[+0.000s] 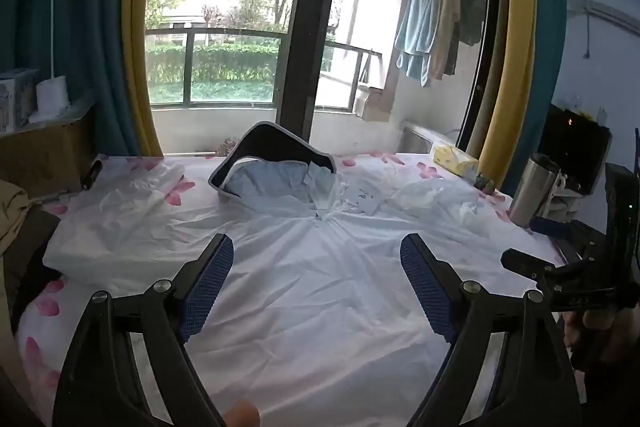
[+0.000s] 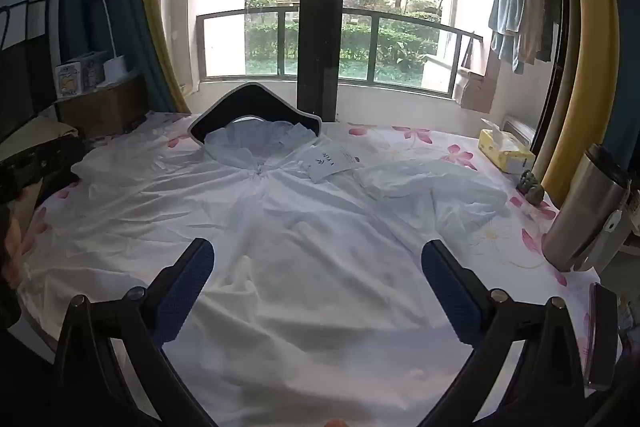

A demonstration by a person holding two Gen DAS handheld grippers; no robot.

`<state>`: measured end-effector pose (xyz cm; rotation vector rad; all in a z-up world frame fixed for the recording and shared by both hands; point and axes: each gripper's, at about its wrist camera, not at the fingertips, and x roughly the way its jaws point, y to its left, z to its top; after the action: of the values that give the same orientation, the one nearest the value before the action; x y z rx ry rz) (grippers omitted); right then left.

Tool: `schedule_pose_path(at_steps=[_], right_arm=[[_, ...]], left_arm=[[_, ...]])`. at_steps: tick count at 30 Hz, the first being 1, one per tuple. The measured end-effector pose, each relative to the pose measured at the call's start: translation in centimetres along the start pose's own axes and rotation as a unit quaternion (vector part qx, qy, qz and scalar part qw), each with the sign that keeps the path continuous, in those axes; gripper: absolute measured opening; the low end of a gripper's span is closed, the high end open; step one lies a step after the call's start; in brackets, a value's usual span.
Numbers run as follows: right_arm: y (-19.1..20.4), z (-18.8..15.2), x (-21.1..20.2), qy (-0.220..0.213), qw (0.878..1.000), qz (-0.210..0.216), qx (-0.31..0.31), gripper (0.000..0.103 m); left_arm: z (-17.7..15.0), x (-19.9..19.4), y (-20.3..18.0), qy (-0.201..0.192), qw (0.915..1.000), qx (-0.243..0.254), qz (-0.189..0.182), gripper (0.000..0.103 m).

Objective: Fold large clothes

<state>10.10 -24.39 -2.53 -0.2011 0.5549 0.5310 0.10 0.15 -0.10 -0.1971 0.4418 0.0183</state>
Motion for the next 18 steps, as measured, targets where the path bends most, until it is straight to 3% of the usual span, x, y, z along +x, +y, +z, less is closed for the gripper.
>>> schedule_pose_path(at_steps=[4, 5, 18], right_arm=[[-0.1, -0.1, -0.3, -0.007, 1.000, 0.006, 0.013, 0.102], [-0.2, -0.2, -0.4, -0.008, 1.000, 0.005, 0.012, 0.102], [0.2, 0.9, 0.5, 0.003, 1.000, 0.004, 0.012, 0.102]], left_arm=[[0.0, 0.2, 0.7, 0.001, 0.9998, -0.021, -0.001, 0.088], [0.0, -0.6, 0.3, -0.008, 0.9998, 0.006, 0.016, 0.088], [0.2, -0.3, 0.4, -0.010, 0.9995, -0.004, 0.031, 0.088]])
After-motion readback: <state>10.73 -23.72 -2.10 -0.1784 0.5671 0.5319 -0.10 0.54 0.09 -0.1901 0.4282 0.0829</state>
